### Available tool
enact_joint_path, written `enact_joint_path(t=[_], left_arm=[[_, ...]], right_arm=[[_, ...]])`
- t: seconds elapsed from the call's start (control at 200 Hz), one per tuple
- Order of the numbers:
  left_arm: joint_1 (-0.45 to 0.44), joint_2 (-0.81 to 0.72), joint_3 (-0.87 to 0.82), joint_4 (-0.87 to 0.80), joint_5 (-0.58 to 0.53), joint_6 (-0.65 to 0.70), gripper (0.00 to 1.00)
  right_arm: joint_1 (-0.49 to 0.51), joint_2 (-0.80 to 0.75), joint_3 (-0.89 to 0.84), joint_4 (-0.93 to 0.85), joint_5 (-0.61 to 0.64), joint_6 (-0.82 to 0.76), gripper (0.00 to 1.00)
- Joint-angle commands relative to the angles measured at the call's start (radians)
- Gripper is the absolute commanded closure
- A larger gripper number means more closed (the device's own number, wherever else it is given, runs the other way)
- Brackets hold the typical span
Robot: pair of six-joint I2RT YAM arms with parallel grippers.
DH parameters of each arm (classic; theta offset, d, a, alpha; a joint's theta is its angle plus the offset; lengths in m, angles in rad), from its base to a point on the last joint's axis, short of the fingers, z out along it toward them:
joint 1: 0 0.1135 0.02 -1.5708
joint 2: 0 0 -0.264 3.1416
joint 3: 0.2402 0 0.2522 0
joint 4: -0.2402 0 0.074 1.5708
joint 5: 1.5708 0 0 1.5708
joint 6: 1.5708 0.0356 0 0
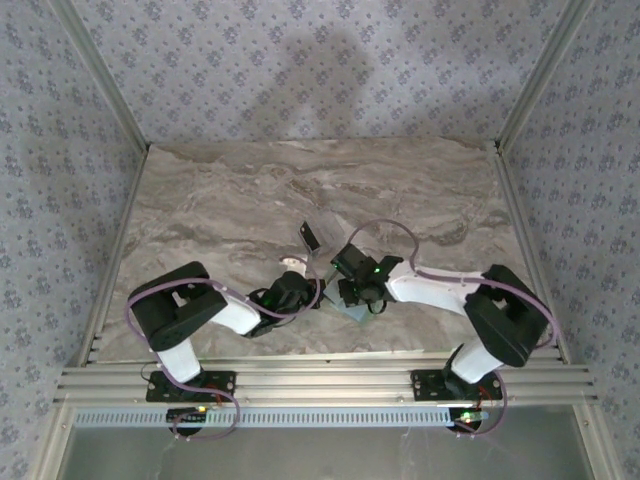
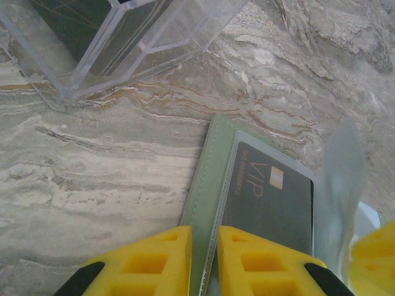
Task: Put the credit cards into the card holder
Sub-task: Flip over the card slot in the card holder.
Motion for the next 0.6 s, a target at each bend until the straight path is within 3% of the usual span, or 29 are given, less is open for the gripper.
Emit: enact_joint_path(t=[0.0, 0.38, 0.595], left_arm=[[-0.020, 0.052, -0.090, -0.291, 0.104, -0.050, 0.82], [-0.055, 0.025, -0.129, -0.266, 0.084, -0.076, 0.81], [-0.057, -0.091, -0.156, -0.344, 0.047, -0.077, 0.77]], right_arm=[[0.010, 0.068, 0.052, 0.034, 0.060, 0.010, 0.77], [0.031, 0.132, 0.126, 0.035, 0.033, -0.056, 0.59], [0.038, 0.102, 0.124, -0.007, 0.044, -0.053, 0.55]])
